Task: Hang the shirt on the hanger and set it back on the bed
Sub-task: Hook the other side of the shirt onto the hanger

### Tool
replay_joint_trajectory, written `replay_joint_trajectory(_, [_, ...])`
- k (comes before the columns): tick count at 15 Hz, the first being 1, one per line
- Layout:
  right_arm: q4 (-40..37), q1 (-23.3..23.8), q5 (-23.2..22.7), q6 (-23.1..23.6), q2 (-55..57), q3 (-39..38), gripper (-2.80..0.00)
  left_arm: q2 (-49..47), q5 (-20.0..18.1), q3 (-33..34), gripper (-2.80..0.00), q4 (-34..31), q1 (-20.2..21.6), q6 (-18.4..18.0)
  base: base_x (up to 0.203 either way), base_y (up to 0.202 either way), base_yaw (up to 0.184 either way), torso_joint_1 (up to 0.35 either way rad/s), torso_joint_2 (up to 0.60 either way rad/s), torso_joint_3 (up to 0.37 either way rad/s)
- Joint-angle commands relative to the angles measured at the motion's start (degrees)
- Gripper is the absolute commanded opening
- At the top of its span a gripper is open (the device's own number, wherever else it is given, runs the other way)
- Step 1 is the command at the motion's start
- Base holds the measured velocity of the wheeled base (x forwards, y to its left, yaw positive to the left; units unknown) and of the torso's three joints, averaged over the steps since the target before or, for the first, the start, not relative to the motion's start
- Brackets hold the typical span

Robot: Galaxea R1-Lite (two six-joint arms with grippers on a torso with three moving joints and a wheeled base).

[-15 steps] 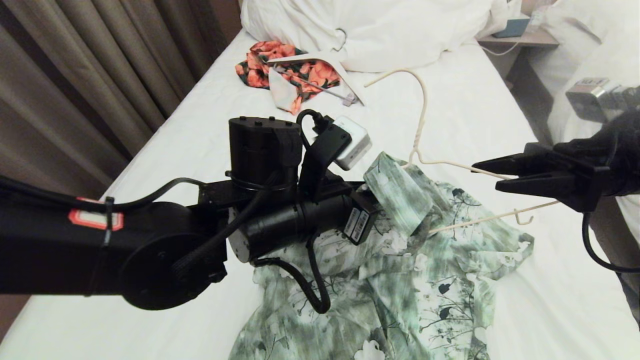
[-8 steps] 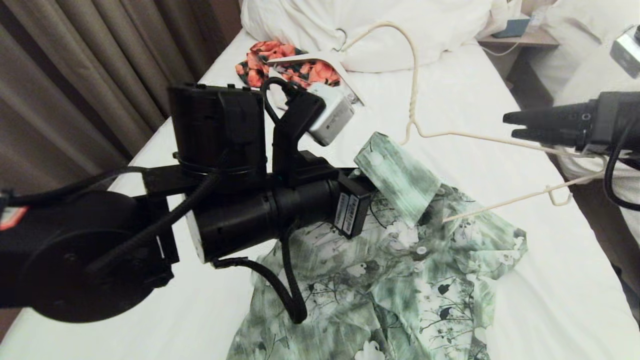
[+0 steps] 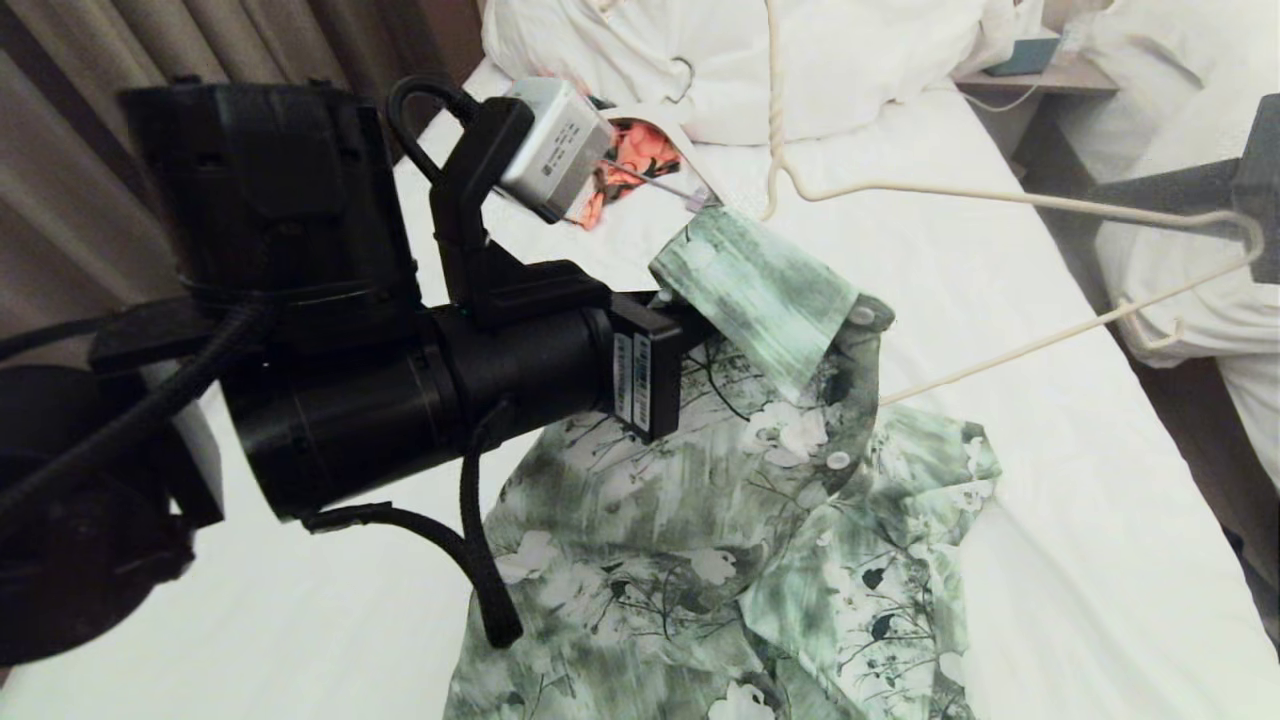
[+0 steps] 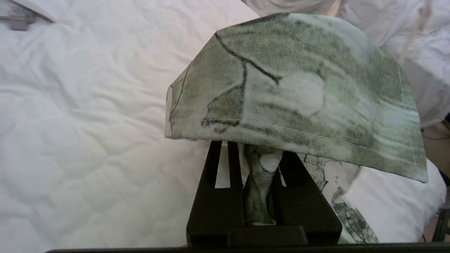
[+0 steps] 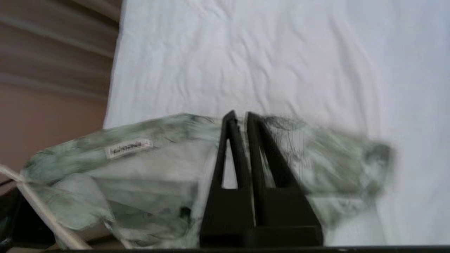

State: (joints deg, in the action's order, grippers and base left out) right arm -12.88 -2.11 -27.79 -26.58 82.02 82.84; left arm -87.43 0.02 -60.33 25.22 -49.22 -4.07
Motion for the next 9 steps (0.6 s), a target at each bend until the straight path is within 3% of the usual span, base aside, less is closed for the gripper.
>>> replay_joint_trajectory(1, [-7.7, 0.8, -0.1, 0.2, 2.7, 3.5, -2.8, 1.0, 0.2, 0.0, -2.8, 0.3, 0.5, 0.1, 0.0, 0.0, 0.0, 0.0, 0.0, 0.0])
replay_joint_trajectory(4, [-11.5, 0.9, 0.0, 2.9, 4.8, 3.3, -2.8, 0.3, 3.6, -1.1, -2.8, 0.3, 1.4, -0.1, 0.0, 0.0, 0.0, 0.0, 0.0, 0.0])
replay_joint_trajectory(9, [-10.5, 0.1, -0.4, 4.7, 5.8, 0.2, -2.8, -1.9, 3.8, -2.5, -2.8, 0.4, 2.4, 0.0, 0.0, 0.0, 0.0, 0.0, 0.0, 0.0])
